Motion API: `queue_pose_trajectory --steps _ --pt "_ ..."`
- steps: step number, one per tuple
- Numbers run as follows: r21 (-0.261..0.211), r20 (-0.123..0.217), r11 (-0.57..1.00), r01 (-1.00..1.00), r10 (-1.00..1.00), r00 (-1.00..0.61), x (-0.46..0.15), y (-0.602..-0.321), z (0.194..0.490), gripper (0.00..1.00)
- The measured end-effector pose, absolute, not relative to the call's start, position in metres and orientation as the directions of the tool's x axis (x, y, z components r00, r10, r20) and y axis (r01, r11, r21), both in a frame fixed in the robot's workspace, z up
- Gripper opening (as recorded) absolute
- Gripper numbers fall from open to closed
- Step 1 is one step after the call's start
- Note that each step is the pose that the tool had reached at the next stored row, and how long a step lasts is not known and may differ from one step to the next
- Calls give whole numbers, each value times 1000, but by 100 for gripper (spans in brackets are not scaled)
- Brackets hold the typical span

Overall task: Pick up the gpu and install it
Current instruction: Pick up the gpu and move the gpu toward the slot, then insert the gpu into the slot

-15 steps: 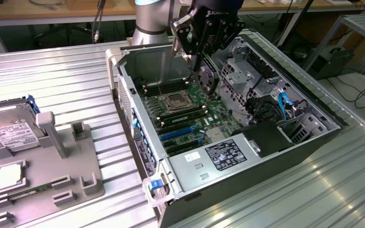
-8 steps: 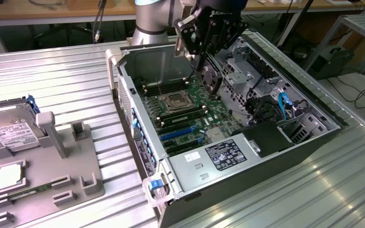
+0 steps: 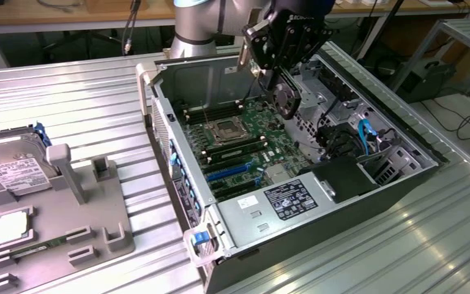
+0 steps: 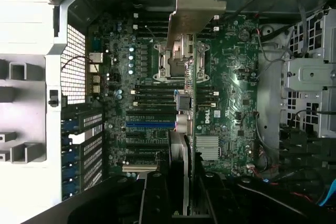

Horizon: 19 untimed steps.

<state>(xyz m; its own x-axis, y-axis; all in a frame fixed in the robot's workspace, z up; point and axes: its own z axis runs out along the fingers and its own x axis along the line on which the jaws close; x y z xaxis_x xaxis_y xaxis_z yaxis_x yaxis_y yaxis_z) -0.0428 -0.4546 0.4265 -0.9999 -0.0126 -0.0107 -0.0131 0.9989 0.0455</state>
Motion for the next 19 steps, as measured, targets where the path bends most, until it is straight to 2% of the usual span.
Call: queue_pose_trajectory --steps 13,19 --pt "45 -11 999 -13 -13 -1000 -36 -455 426 27" --pt "45 -11 992 -115 -114 -993 -36 -455 426 27"
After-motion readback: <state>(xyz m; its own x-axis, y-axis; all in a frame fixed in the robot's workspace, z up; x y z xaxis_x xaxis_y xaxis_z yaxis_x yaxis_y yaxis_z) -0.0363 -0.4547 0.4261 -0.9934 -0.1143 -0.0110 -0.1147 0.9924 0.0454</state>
